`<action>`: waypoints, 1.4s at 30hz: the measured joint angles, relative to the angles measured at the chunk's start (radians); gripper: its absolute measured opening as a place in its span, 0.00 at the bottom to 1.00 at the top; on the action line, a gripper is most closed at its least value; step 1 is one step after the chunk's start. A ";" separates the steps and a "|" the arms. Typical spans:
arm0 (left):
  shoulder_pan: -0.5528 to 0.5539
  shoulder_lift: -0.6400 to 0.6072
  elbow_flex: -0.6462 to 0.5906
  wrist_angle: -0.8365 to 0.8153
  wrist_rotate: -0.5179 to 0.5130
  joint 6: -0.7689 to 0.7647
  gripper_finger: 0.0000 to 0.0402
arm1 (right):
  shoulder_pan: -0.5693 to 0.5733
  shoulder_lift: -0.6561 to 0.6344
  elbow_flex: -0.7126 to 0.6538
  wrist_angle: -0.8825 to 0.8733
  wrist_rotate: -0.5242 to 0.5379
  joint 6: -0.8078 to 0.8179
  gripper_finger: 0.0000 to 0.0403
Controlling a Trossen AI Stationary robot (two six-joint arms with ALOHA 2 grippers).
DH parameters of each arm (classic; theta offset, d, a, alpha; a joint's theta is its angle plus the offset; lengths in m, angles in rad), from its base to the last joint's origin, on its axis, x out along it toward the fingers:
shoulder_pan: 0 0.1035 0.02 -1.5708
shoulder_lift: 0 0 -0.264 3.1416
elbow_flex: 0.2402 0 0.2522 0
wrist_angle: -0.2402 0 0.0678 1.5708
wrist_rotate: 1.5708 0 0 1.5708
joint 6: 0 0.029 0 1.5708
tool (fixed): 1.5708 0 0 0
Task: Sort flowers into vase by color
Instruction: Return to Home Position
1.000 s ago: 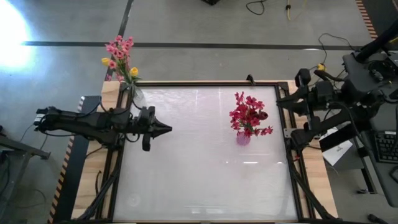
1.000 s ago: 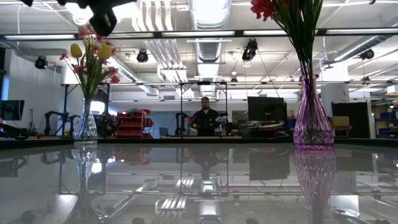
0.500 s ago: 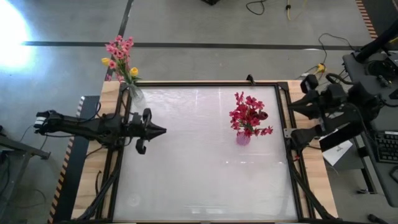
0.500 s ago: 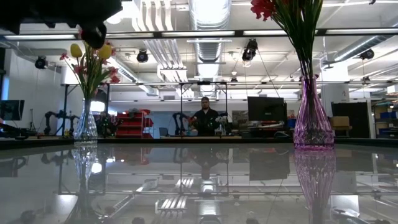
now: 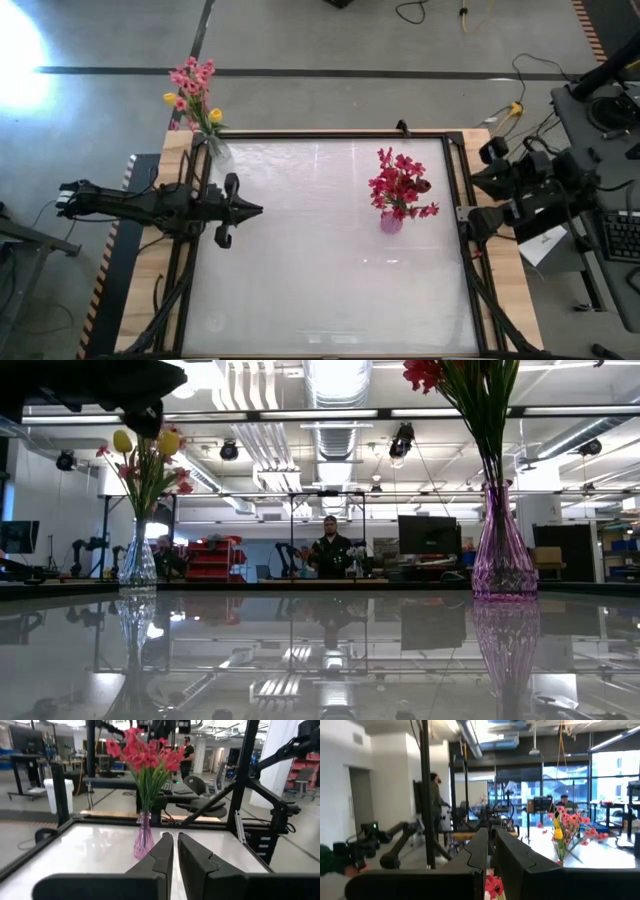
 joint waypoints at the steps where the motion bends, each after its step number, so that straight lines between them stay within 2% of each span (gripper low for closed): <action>1: 0.000 -0.009 0.000 -0.003 0.000 0.009 0.03 | 0.000 -0.015 -0.028 0.019 0.000 0.005 0.07; 8: 0.000 -0.098 -0.020 -0.082 0.000 0.022 0.03 | 0.000 -0.114 -0.209 0.099 0.000 0.017 0.07; 17: 0.000 -0.243 -0.130 -0.071 0.022 0.007 0.03 | 0.000 -0.213 -0.401 0.231 0.000 -0.026 0.07; 27: 0.000 -0.359 -0.211 -0.082 0.022 0.008 0.03 | 0.000 -0.324 -0.552 0.252 0.000 0.004 0.07; 33: 0.000 -0.442 -0.217 -0.157 0.021 0.010 0.03 | 0.000 -0.329 -0.653 0.265 0.008 0.072 0.07; 37: 0.000 -0.495 -0.220 -0.217 0.020 0.015 0.03 | 0.000 -0.329 -0.736 0.358 0.008 0.106 0.07; 42: 0.000 -0.494 -0.245 -0.180 0.017 0.030 0.03 | 0.000 -0.330 -0.844 0.502 0.008 0.116 0.07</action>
